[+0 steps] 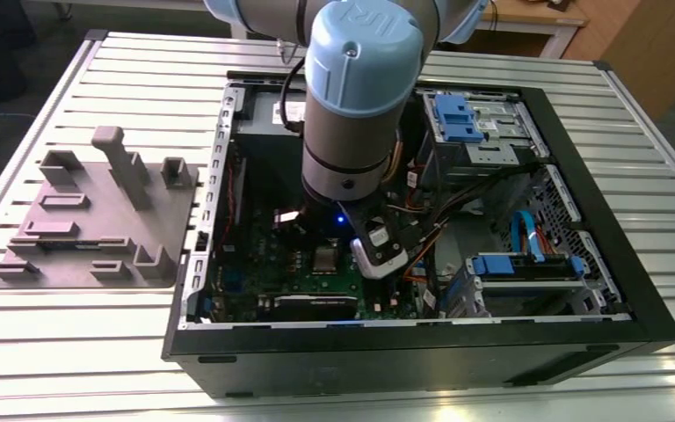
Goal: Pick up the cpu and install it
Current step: 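Place the cpu into insertion slot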
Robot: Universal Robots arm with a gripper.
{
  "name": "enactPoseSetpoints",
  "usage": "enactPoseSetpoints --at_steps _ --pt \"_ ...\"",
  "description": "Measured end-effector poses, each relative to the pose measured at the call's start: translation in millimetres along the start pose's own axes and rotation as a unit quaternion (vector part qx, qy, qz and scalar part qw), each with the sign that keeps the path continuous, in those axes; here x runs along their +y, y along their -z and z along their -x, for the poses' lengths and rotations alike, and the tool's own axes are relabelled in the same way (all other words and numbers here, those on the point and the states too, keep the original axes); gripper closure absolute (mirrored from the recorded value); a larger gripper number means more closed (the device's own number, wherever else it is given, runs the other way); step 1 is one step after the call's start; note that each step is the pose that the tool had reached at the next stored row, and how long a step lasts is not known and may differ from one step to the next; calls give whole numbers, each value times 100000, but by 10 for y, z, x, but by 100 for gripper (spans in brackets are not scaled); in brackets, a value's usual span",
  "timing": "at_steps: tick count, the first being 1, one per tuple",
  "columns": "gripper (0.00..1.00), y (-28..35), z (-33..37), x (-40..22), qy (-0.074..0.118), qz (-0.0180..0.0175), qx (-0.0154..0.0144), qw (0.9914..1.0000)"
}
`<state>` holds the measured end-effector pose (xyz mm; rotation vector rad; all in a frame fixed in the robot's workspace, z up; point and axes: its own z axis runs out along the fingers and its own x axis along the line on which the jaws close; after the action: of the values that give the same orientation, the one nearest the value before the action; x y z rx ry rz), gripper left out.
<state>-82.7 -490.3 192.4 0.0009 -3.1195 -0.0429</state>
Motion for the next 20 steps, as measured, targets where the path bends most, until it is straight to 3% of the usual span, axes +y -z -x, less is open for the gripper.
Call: enactPoseSetpoints --at_steps 15,17,18,20 --pt "60 -3 8 -1 958 -12 12 99995" --pt "58 -4 9 -2 1017 -7 12 99995" --pt "52 -4 9 -2 1021 -4 15 99995" --pt "52 -2 8 -2 1019 -25 25 99995"
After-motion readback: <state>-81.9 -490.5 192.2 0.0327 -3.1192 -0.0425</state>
